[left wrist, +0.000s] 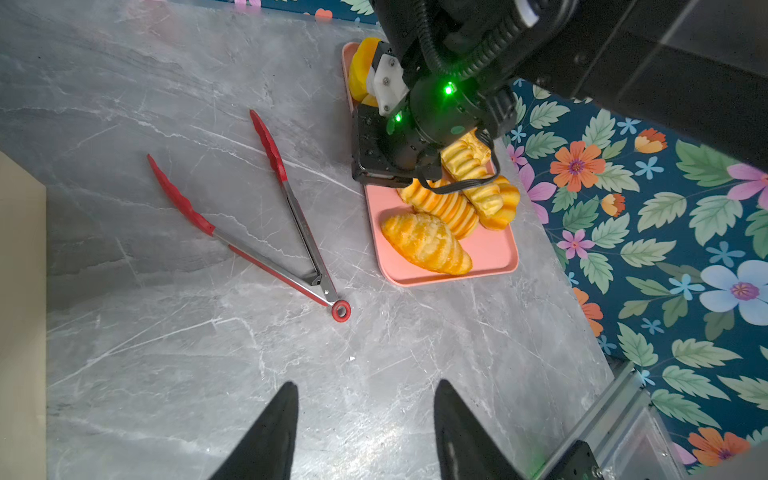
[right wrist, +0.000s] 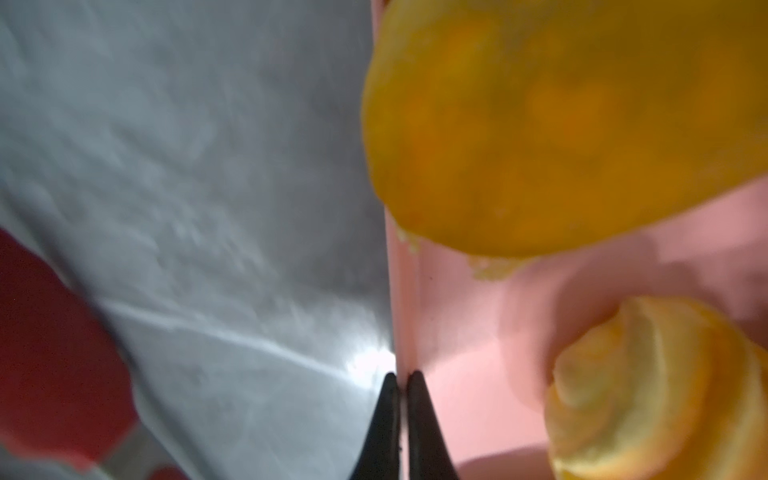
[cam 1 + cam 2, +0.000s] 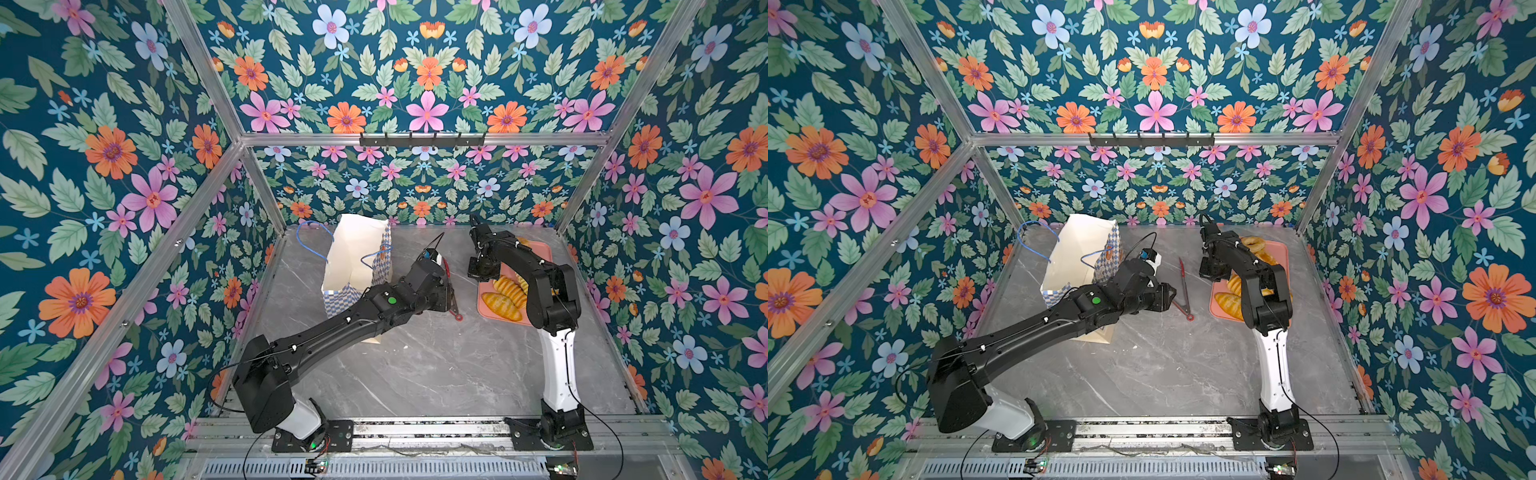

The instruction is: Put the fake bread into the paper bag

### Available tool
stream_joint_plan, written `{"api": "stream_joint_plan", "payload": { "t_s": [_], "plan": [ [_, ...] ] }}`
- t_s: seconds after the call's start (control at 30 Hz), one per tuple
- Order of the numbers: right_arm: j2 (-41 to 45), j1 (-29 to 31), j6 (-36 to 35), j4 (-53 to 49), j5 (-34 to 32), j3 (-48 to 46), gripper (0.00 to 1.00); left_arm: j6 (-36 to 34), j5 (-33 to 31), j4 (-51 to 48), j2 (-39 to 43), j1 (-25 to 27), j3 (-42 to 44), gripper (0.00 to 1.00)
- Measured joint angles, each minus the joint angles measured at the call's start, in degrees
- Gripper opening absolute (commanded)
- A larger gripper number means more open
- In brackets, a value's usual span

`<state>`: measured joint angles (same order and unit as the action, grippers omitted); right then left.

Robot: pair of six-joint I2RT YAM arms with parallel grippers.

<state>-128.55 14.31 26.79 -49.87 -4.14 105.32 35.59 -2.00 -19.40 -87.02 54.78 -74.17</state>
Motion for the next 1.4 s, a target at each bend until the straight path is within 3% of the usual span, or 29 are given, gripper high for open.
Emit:
{"api": "stream_joint_plan", "payload": {
  "t_s": [0.4,0.8,1.1,1.4],
  "plan": [
    [12.44,5.57,-1.11,5.22,0.39,-21.00,0.00,1.95,0.17,1.97,1.66,0.00,3.41,0.54],
    [22.62,13.60,2.08,6.40,-0.57,-33.00,0.00,3.39,-0.24,3.13,3.34,0.68,5.25,0.54],
    [28.39,15.23,5.70,7.04,0.83,-37.38,0.35,2.75,-1.70,1.75,4.00,0.76,2.14,0.57],
    [38.34,17.55,5.92,6.58,2.34,-37.31,0.49,-2.97,-3.26,-2.38,4.31,0.76,-9.18,0.63]
  ]
}}
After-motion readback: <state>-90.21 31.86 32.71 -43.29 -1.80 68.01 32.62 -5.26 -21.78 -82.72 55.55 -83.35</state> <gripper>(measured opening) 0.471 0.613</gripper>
